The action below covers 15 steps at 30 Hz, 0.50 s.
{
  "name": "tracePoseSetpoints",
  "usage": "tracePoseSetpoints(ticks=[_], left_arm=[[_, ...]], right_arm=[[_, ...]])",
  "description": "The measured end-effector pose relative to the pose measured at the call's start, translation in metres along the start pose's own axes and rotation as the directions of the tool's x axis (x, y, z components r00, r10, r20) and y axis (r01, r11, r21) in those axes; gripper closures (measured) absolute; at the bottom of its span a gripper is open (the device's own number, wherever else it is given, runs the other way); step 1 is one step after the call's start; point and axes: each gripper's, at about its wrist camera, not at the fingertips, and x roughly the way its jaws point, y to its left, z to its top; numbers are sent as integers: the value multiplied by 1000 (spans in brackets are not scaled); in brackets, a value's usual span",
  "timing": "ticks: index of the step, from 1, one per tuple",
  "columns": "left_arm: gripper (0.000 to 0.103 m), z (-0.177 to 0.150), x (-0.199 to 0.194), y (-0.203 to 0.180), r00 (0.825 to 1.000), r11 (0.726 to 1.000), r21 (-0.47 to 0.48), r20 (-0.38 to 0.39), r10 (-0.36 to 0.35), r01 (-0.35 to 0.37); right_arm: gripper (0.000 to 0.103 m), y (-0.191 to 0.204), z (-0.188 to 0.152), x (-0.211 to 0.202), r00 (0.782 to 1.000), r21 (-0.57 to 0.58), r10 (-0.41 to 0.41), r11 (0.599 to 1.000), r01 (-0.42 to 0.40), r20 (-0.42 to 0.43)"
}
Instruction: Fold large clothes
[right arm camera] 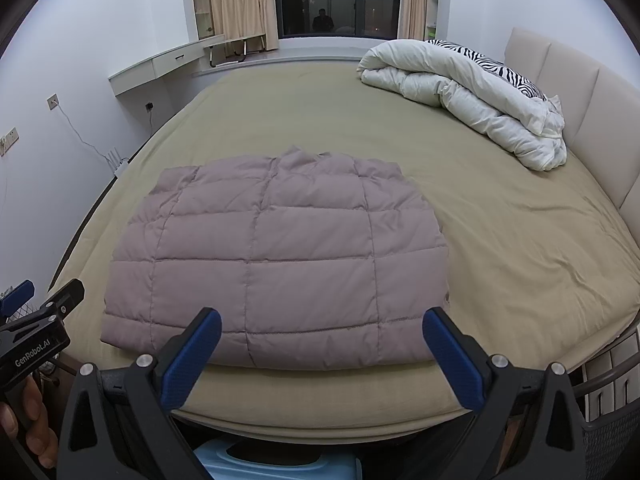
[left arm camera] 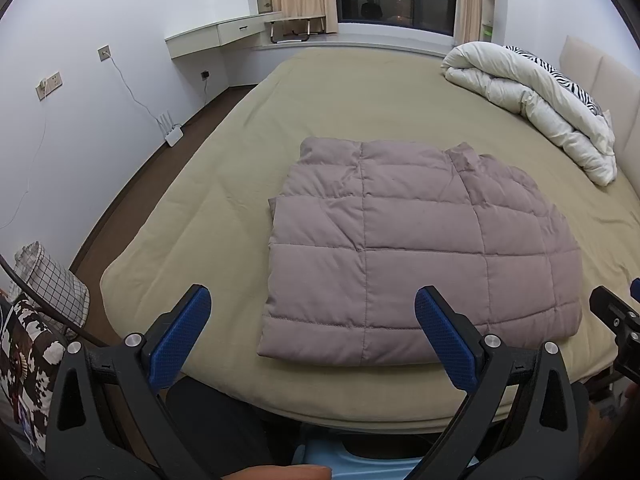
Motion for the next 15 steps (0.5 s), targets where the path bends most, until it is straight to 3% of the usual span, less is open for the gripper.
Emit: tracePoseSetpoints(ticks=[15], left_arm=[[0,1,2,1,1000,1000,5,-2,-6,6]], right_arm=[[0,-1,2,0,1000,-3,-3,1000,3,2]])
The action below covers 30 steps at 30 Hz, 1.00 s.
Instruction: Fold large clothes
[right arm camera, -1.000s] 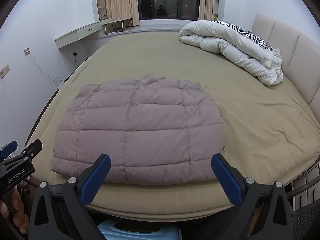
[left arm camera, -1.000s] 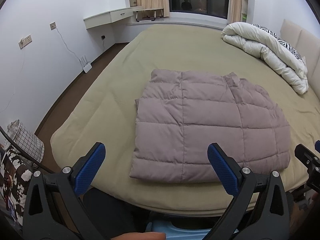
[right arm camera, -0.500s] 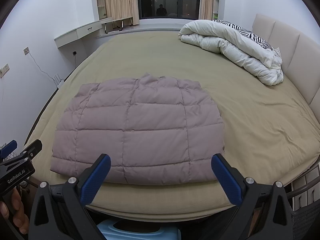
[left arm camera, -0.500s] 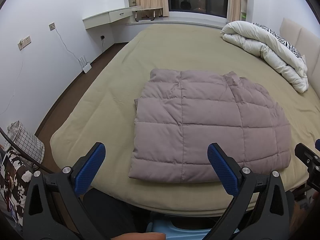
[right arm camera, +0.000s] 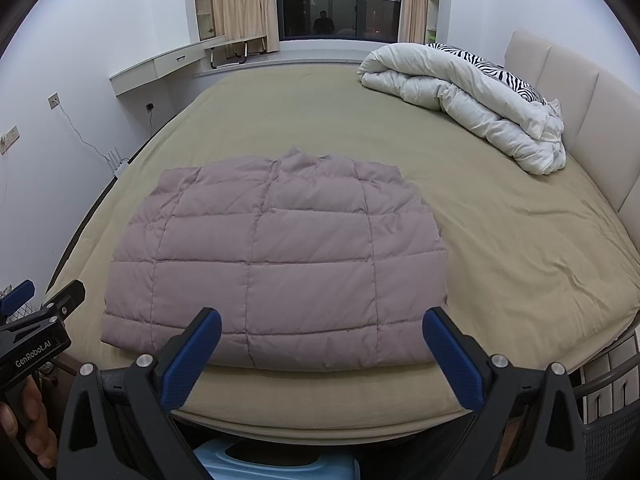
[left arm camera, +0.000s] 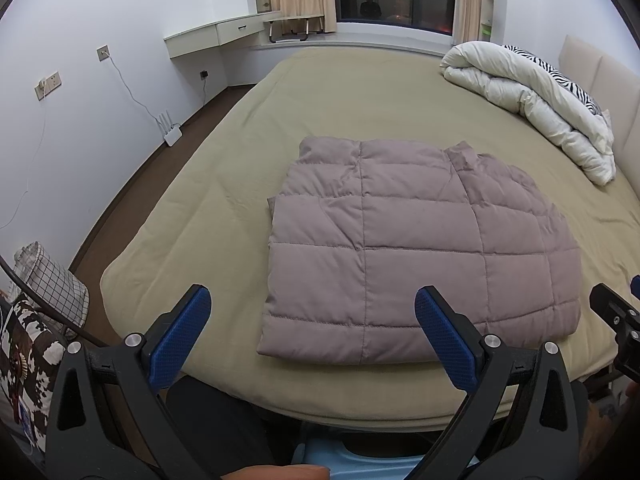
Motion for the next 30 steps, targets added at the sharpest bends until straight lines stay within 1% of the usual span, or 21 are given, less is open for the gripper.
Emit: tracePoseSetpoints(ticks=[30], left_arm=[[0,0,1,2,1000,1000,11,-5,-8,8]], right_arm=[[0,-1,-2,0,1000,-10,6,1000,-6,-7]])
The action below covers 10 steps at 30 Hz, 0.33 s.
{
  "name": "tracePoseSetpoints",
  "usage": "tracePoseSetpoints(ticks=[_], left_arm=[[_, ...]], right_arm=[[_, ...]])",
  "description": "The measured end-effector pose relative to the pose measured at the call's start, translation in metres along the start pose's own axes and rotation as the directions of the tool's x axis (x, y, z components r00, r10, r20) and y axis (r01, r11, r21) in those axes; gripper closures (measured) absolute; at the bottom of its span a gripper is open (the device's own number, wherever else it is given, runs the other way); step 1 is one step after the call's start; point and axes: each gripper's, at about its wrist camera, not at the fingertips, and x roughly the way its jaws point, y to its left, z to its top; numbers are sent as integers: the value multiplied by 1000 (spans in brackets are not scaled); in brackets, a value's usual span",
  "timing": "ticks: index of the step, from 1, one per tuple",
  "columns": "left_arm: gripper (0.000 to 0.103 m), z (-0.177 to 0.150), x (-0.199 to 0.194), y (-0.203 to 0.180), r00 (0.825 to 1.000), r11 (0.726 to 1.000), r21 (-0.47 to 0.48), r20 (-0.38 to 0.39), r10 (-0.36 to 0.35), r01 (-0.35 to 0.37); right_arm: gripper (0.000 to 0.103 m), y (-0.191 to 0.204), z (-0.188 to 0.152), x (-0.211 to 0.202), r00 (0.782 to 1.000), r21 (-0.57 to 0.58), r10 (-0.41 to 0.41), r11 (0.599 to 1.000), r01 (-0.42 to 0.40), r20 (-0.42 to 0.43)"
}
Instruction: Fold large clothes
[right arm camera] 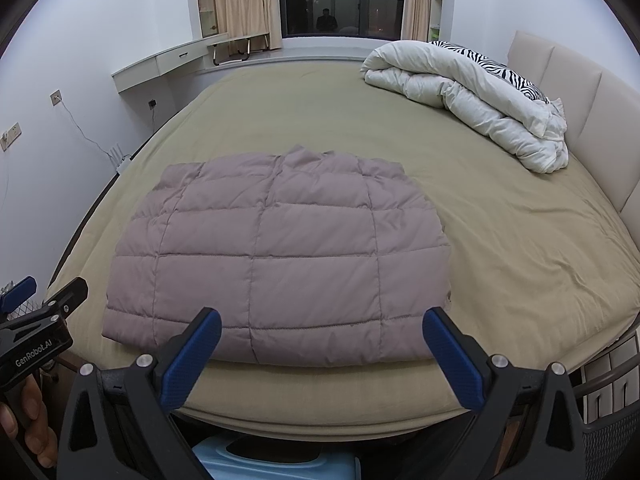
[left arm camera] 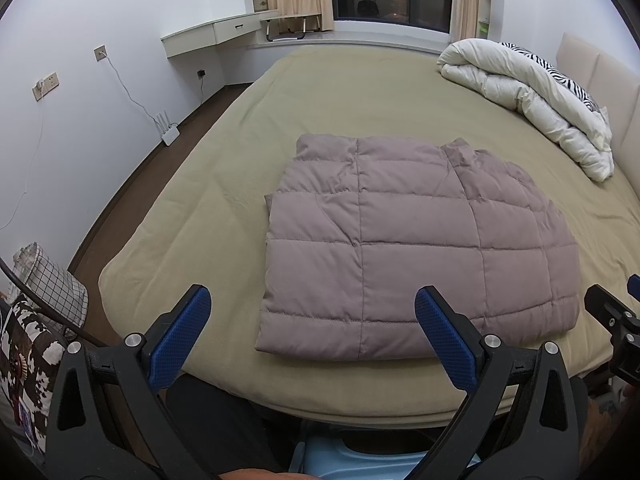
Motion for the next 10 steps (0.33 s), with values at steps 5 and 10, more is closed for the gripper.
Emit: tracePoseSetpoints(ticks=[5,10], left_arm=[[0,-2,-2,-1,1000,1000,6,18,1,-2],[0,-2,-5,-3,999,1000,21,40,7,-8]], right_arm=[[0,-1,-2,2,1000,0,1,1000,-1,-6],[0,-1,-2,2,1000,-1,2,1000,-2,-5]])
